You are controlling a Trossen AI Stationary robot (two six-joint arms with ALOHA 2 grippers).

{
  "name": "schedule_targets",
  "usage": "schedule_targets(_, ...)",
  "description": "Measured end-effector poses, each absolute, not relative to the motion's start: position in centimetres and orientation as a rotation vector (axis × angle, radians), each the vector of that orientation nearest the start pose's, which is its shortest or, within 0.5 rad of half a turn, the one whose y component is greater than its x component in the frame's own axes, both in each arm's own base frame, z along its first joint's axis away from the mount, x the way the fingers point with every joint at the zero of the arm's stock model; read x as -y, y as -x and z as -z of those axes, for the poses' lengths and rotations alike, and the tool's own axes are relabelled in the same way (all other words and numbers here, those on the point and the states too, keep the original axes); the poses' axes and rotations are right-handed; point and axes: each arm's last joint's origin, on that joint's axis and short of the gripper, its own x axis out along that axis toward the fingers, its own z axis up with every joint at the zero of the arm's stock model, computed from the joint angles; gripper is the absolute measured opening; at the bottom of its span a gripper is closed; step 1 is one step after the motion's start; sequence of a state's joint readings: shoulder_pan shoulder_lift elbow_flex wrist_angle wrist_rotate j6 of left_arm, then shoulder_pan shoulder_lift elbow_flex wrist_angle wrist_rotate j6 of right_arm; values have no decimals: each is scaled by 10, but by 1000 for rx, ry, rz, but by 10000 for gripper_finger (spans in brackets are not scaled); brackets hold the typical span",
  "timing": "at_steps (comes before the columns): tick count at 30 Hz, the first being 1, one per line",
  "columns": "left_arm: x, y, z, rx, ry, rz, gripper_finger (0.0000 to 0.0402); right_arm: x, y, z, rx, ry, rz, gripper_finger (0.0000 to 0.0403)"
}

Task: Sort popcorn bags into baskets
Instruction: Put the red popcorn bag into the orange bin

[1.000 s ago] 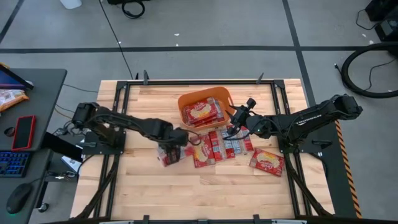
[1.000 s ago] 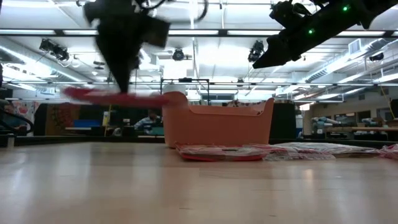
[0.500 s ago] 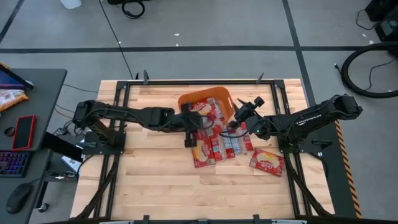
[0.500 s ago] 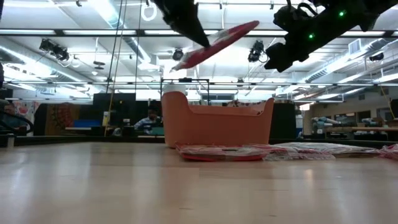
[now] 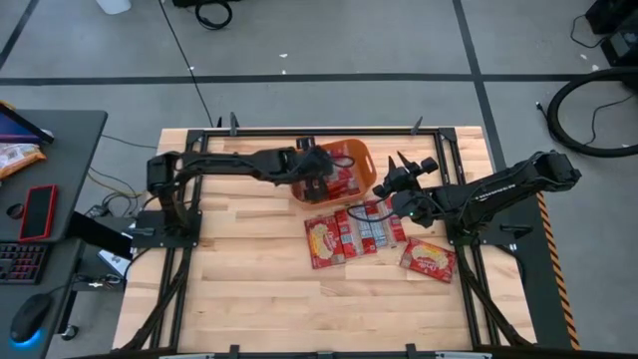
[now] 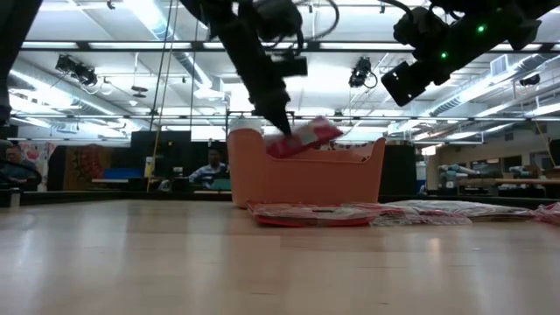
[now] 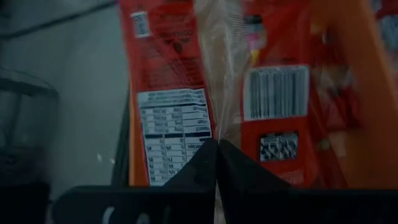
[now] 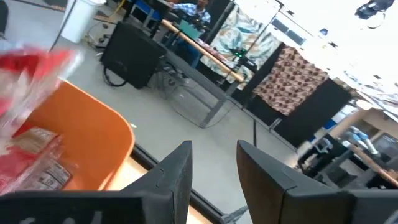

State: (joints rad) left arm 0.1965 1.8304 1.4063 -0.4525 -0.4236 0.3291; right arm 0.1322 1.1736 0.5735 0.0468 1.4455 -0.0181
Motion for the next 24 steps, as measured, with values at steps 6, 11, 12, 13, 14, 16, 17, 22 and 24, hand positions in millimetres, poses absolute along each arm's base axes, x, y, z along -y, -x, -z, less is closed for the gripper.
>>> schedule_targets(6,-96,-388,-225,-1024,-358,-390,36,0,-217,-220,-436,435,1254,130)
schedule_targets(11,-90,-387,-230,-1009,-335,-391,98,0,-217,-220,-439,431,1238,130)
schedule_targets(12,-88,-387,-233,-993,-324,-394,109,0,-217,-220,-440,430,1237,130)
schedule_targets(13,-85,-386,-236,-981,-314,-378,119,0,-217,-220,-440,429,1233,130)
schedule_targets(14,-81,-386,-239,-970,-303,-343,128,0,-218,-220,-441,428,1227,130)
schedule_targets(16,-69,-385,-245,-939,-274,-223,138,0,-218,-220,-442,427,1222,130)
schedule_targets(17,-61,-386,-247,-924,-265,-157,141,0,-218,-220,-441,426,1222,130)
schedule_targets(22,-24,-389,-246,-920,-341,27,144,0,-218,-219,-444,423,1214,130)
schedule_targets(24,-10,-389,-241,-939,-383,74,144,0,-218,-219,-445,418,1200,130)
